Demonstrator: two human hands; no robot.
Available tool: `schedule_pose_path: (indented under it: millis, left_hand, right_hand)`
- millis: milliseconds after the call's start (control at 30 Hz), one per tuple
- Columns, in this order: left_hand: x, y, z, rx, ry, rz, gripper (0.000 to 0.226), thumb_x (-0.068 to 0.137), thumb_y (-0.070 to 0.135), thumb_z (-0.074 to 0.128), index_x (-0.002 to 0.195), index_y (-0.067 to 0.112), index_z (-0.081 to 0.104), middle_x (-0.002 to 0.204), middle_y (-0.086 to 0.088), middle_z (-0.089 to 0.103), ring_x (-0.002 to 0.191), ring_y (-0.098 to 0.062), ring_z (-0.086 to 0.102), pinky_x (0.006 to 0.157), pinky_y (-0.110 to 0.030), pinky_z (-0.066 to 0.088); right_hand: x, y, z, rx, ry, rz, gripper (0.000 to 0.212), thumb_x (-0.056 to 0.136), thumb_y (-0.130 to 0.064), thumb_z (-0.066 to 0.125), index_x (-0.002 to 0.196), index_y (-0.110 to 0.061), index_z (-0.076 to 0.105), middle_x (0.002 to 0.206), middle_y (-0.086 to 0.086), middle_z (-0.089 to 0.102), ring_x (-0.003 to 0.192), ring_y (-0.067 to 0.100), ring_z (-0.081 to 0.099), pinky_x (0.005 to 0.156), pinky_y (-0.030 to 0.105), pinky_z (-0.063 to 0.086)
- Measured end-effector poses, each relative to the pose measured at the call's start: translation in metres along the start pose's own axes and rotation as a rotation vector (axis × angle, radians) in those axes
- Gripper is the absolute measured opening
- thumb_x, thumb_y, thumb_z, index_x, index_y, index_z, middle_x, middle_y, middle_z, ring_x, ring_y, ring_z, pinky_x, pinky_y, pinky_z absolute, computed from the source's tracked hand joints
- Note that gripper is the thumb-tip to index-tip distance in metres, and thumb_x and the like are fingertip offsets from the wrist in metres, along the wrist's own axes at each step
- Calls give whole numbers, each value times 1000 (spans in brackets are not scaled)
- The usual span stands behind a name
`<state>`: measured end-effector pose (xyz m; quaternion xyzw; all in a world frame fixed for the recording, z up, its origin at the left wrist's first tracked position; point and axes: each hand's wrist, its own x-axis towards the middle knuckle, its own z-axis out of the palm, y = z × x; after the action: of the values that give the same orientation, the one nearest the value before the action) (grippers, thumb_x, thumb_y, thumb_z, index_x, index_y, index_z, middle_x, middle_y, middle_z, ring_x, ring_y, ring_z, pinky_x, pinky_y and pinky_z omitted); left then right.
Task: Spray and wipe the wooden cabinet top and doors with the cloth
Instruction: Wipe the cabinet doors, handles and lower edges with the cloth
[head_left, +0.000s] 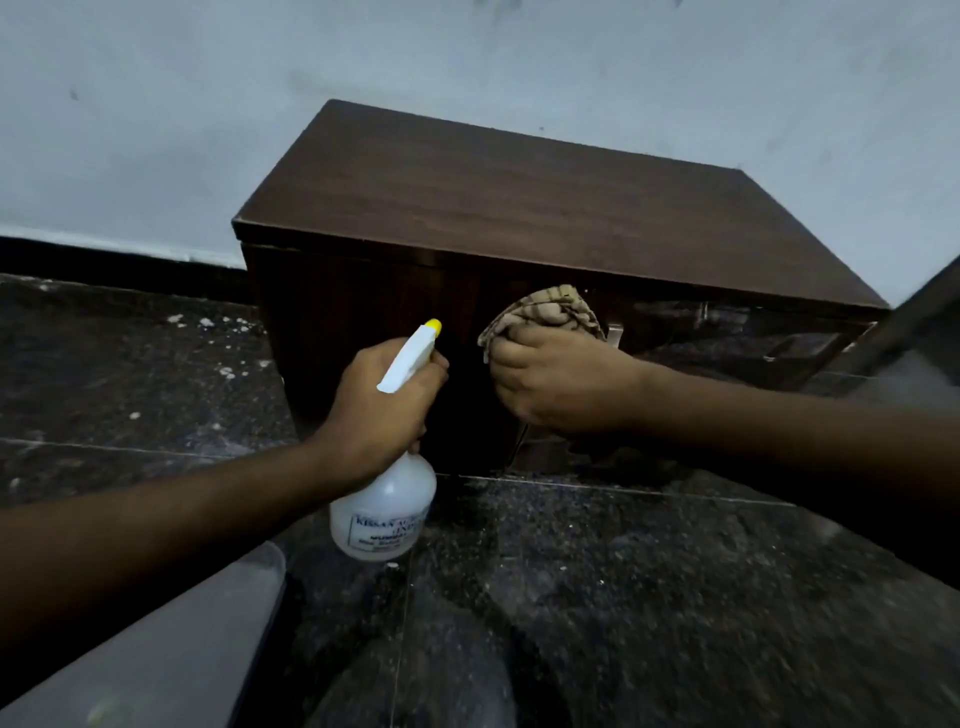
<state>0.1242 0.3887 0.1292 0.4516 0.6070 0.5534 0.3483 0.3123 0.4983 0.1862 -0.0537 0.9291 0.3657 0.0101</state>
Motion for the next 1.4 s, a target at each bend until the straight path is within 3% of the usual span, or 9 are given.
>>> schedule_pose_path:
  millis: [367,633,733,867,967,1067,1167,1300,1400]
  left_hand:
    - [-4,6,-21,1,-19,25,15,102,9,63,91,12,72,93,-40,66,46,-22,52,38,-30,42]
    - [-13,4,-16,37,-81,29,17,102,7,65,90,16,71,72,-33,58,44,-20,51,40,-30,42]
    - [-16,7,-19,30,-93,40,19,102,9,65,89,20,72,85,-39,63,45,-21,53,40,-30,42]
    - [-16,9,-21,29,-100,44,20,102,7,64,89,19,72,81,-38,61,45,-22,52,39,-31,42]
    - [-14,7,-21,33,-90,31,18,101,5,64,89,16,72,58,-21,55,41,-20,50,41,-31,43]
    - [-12,6,-21,25,-96,24,15,100,9,66,90,18,73,74,-29,67,41,-18,53,41,-31,44]
    - [-13,9,-22,5,-99,27,9,92,22,65,91,18,73,96,-39,69,42,-17,54,40,-31,45]
    - [-13,7,-19,-6,-105,7,8,97,14,65,94,12,72,98,-42,66,44,-18,52,39,-30,44]
    - [-12,6,-18,-6,-101,4,10,99,12,66,93,13,72,94,-43,65,43,-18,52,40,-30,44]
  right_hand:
    - [-11,1,-18,-93,99,332,20,97,-10,49,84,-6,64,85,14,63,87,34,59,83,46,43]
    - [12,-32,15,50,-223,83,28,87,-18,46,66,-12,64,69,3,62,78,26,59,70,38,49]
    - [-1,-38,24,283,-252,61,26,94,-12,45,100,-7,70,102,14,69,103,33,65,91,47,55]
    - [-43,-49,9,533,47,634,51,102,-18,55,152,-14,43,144,5,57,116,24,60,92,41,55]
    - [-53,-98,-6,1097,380,1313,40,99,-9,60,135,-25,58,120,-21,67,106,-2,64,88,30,57]
    - [-59,-127,-3,1252,716,1760,28,97,-3,59,110,-27,67,104,-7,73,99,18,70,82,42,62]
    - [-55,-115,-2,1204,885,1837,27,98,-8,56,117,-25,64,110,2,70,102,25,70,85,50,62]
    - [-24,-92,-10,1096,904,1731,37,96,4,60,131,-9,61,113,-13,66,101,-6,65,82,11,51]
    - [3,-83,-7,1110,906,1693,38,95,3,61,130,-12,63,110,-17,67,98,-8,64,82,10,49]
